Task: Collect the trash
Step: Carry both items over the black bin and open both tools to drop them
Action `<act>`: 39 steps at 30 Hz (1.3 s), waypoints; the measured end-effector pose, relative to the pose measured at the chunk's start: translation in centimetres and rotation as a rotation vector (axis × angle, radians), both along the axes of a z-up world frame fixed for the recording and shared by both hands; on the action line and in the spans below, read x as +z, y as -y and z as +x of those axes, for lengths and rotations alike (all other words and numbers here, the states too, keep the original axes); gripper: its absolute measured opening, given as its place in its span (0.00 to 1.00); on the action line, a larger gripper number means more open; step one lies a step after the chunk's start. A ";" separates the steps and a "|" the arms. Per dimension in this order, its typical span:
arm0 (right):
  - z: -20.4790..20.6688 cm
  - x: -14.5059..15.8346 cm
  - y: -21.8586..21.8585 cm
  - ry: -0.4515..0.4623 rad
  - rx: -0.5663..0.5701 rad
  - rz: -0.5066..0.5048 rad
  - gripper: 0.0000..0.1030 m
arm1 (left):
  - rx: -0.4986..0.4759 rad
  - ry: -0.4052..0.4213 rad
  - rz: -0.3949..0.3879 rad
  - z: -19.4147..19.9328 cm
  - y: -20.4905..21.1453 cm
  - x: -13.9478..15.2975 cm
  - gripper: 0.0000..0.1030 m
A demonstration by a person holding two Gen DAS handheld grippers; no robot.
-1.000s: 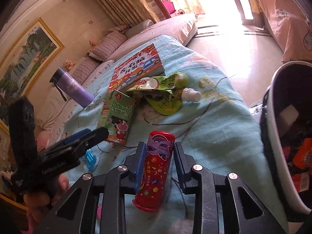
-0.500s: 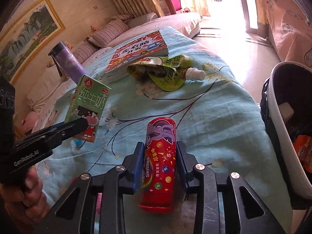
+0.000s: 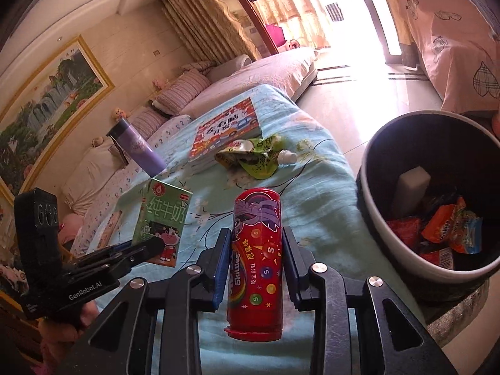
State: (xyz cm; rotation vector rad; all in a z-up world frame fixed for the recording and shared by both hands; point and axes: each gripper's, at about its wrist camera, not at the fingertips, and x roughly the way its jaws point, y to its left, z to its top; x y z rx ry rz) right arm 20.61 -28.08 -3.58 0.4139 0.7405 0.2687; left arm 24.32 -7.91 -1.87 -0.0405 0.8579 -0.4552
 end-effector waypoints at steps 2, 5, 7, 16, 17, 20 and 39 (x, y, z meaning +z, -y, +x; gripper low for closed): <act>-0.9 0.7 1.3 0.017 -0.021 0.009 0.31 | -0.023 0.007 0.001 -0.6 1.2 0.4 0.30; -2.0 1.2 3.4 0.032 -0.056 0.027 0.31 | -0.056 0.011 0.003 -1.3 3.0 0.7 0.30; -2.8 1.4 4.7 0.040 -0.081 0.032 0.31 | -0.077 0.013 0.006 -1.6 4.2 0.9 0.30; -5.4 1.6 9.8 0.060 -0.178 0.058 0.31 | -0.163 0.034 0.029 -2.9 9.4 1.5 0.30; -5.5 1.7 10.2 0.062 -0.186 0.061 0.31 | -0.172 0.039 0.033 -3.1 9.8 1.6 0.30; -6.0 1.8 11.3 0.070 -0.206 0.069 0.31 | -0.193 0.045 0.039 -3.2 11.1 1.8 0.30; -3.6 1.4 15.9 0.063 -0.253 0.070 0.31 | -0.263 0.040 0.065 -1.6 17.4 2.0 0.30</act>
